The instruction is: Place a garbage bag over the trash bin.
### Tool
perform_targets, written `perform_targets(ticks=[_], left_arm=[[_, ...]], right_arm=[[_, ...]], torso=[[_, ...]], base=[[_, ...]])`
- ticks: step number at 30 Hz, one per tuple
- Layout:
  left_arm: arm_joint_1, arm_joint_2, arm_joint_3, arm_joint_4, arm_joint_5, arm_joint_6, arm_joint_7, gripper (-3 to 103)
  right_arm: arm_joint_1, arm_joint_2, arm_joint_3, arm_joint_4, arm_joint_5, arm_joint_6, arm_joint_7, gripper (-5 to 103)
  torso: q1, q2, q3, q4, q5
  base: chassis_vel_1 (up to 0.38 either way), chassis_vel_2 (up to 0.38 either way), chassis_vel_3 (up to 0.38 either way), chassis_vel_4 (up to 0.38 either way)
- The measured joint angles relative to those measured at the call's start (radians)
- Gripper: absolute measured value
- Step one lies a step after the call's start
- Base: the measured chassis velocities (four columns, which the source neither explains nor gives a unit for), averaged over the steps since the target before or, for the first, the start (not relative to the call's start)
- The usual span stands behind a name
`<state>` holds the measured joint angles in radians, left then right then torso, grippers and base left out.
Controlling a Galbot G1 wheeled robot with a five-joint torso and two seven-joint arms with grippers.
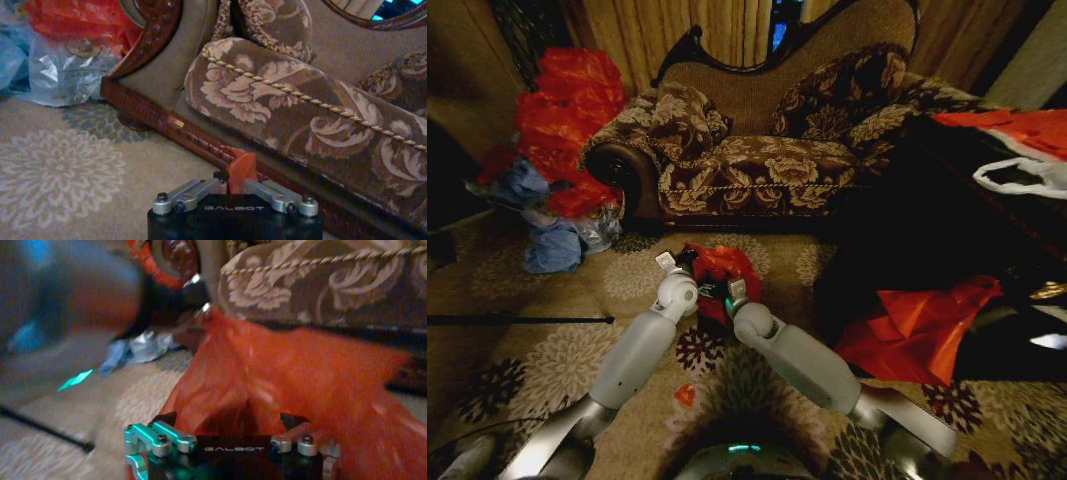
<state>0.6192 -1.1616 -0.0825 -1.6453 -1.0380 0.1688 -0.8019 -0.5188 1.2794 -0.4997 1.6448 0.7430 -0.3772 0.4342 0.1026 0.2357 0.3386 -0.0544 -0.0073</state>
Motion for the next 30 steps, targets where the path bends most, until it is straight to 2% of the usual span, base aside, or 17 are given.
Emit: perform_targets(ticks=[9,11,16,18,20,21,22,25,27,28,29,30], left_arm=[[-0.005,-0.001,0.001,0.016,-0.001,-0.001,0.011,0],[-0.001,0.0,0.003,0.018,-0.001,-0.001,0.015,0],[0.004,-0.001,0.006,0.019,-0.001,0.0,0.017,0],[0.011,0.001,0.008,0.017,0.0,0.0,0.018,0],[0.015,0.004,0.008,0.011,0.001,0.0,0.018,0],[0.02,0.009,0.008,0.005,0.001,0.001,0.018,0],[0.02,0.009,0.008,0.005,0.001,0.001,0.018,0],[0.032,0.027,0.008,-0.015,0.0,0.002,0.014,0],[0.033,0.028,0.008,-0.016,0.0,0.003,0.014,0],[0.037,0.035,0.008,-0.022,0.0,0.003,0.012,0],[0.037,0.035,0.008,-0.022,0.0,0.003,0.012,0],[0.039,0.037,0.008,-0.026,-0.001,0.003,0.01,0]], right_arm=[[-0.063,-0.129,0.016,0.162,0.027,0.004,-0.02,100],[-0.072,-0.172,0.049,0.213,0.036,0.003,-0.029,100],[-0.074,-0.217,0.107,0.265,0.069,-0.001,-0.039,100],[-0.055,-0.224,0.168,0.257,0.132,-0.018,-0.056,100],[-0.038,-0.215,0.195,0.219,0.151,-0.018,-0.073,102],[-0.015,-0.195,0.218,0.154,0.162,-0.01,-0.101,98],[-0.015,-0.195,0.218,0.154,0.162,-0.01,-0.101,98],[0.085,-0.095,0.257,-0.092,0.189,0.009,-0.143,83],[0.093,-0.085,0.259,-0.112,0.191,0.01,-0.143,83],[0.129,-0.03,0.268,-0.223,0.184,0.023,-0.151,77],[0.129,-0.03,0.268,-0.223,0.184,0.023,-0.151,77],[0.141,-0.003,0.273,-0.273,0.169,0.028,-0.16,71]], torso=[[0.0,0.0,0.0,0.0,0.0001],[0.0,0.0,0.0,0.0,0.0001],[0.0,0.0,0.0,-0.0001,0.0002],[0.0,0.0,0.0,-0.0004,-0.0002],[0.0,0.0,0.0,-0.0003,-0.0002],[0.0,0.0,0.0,-0.0002,-0.0001],[0.0,0.0,0.0,-0.0002,-0.0001],[0.0,0.0,0.0,0.0001,-0.0002],[0.0,0.0,0.0,0.0001,-0.0002],[0.0,0.0,0.0,0.0003,-0.0002],[0.0,0.0,0.0,0.0003,-0.0002],[0.0,0.0,0.0,0.0006,-0.0002]], base=[[0.0,0.0,0.0,0.0],[0.0,0.0,0.0,0.0],[0.0,0.0,0.0,0.0],[0.0,0.0,0.0,0.0],[0.0,0.0,0.0,0.0],[0.0,0.0,0.0,0.0],[0.0,0.0,0.0,0.0],[0.0,0.0,0.0,0.0],[0.0,0.0,0.0,0.0],[0.0,0.0,0.0,0.0],[0.0,0.0,0.0,0.0],[0.0,0.0,0.0,0.0]])
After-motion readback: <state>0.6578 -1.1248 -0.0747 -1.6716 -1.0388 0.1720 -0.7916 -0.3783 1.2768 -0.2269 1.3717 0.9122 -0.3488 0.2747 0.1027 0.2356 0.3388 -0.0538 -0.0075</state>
